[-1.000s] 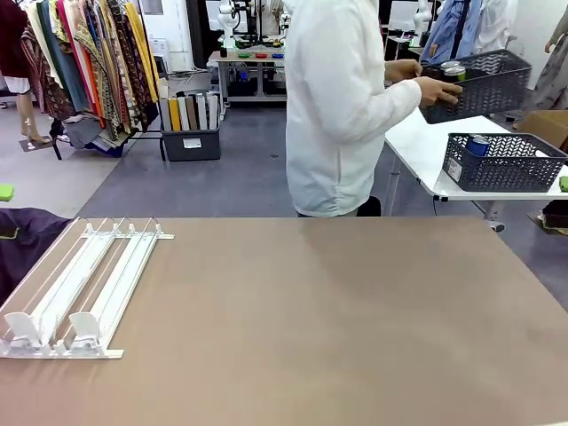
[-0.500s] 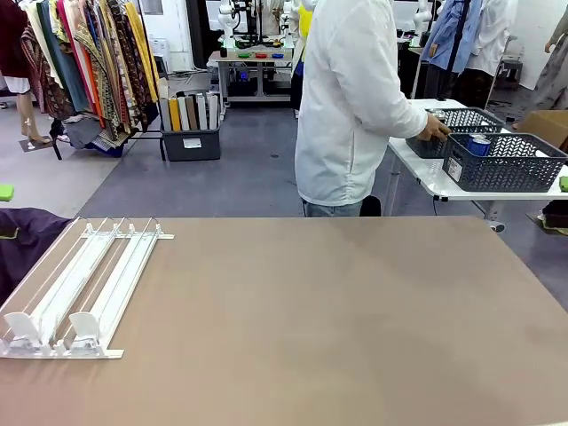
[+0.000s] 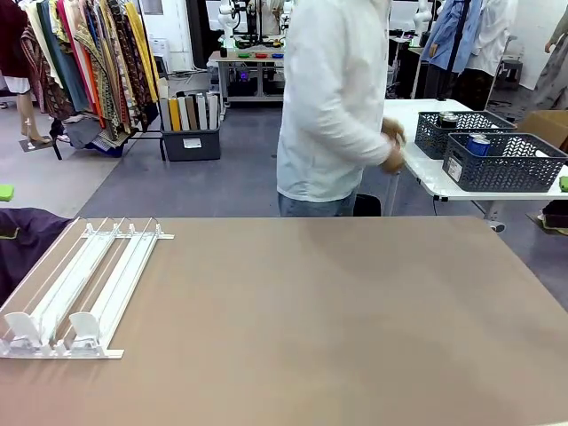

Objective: Retrieve and store the cans from the dispenser.
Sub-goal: Pick up one can from the Automatic Can Dispenser and place it in the middle of the table.

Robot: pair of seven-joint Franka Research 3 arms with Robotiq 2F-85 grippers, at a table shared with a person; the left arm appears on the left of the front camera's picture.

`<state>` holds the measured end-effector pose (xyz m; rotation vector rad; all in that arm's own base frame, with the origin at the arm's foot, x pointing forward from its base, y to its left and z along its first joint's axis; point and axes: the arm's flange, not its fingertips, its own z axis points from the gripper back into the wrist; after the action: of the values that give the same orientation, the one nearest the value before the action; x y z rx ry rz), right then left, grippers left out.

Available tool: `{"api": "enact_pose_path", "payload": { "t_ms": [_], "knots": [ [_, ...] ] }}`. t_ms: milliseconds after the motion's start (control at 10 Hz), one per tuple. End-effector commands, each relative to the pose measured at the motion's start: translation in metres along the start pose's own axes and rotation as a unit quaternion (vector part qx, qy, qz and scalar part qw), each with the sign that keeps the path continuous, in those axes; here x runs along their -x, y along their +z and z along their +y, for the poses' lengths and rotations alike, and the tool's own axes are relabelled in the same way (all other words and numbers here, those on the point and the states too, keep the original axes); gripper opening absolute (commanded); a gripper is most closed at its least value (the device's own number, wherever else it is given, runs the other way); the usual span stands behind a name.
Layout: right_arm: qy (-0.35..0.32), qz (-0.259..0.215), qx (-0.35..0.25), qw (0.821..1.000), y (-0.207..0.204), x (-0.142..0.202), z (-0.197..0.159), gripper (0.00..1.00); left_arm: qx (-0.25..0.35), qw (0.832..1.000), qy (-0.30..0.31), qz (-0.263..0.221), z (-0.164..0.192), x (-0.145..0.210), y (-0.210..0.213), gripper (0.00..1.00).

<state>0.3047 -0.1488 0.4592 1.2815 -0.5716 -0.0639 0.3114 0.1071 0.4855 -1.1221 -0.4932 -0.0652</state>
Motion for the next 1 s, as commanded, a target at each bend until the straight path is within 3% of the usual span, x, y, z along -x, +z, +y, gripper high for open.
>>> {"api": "enact_pose_path", "payload": {
  "t_ms": [0, 900],
  "knots": [
    [0.003, -0.010, -0.010, 1.000, -0.0025, -0.0048, 0.0035, 1.00, 0.008, 1.000, 0.005, -0.008, -0.0030, -0.0001, -0.0020, 1.00],
    [0.003, -0.010, -0.010, 1.000, -0.0025, -0.0048, 0.0035, 1.00, 0.008, 1.000, 0.005, -0.008, -0.0030, -0.0001, -0.0020, 1.00]
  ]
}}
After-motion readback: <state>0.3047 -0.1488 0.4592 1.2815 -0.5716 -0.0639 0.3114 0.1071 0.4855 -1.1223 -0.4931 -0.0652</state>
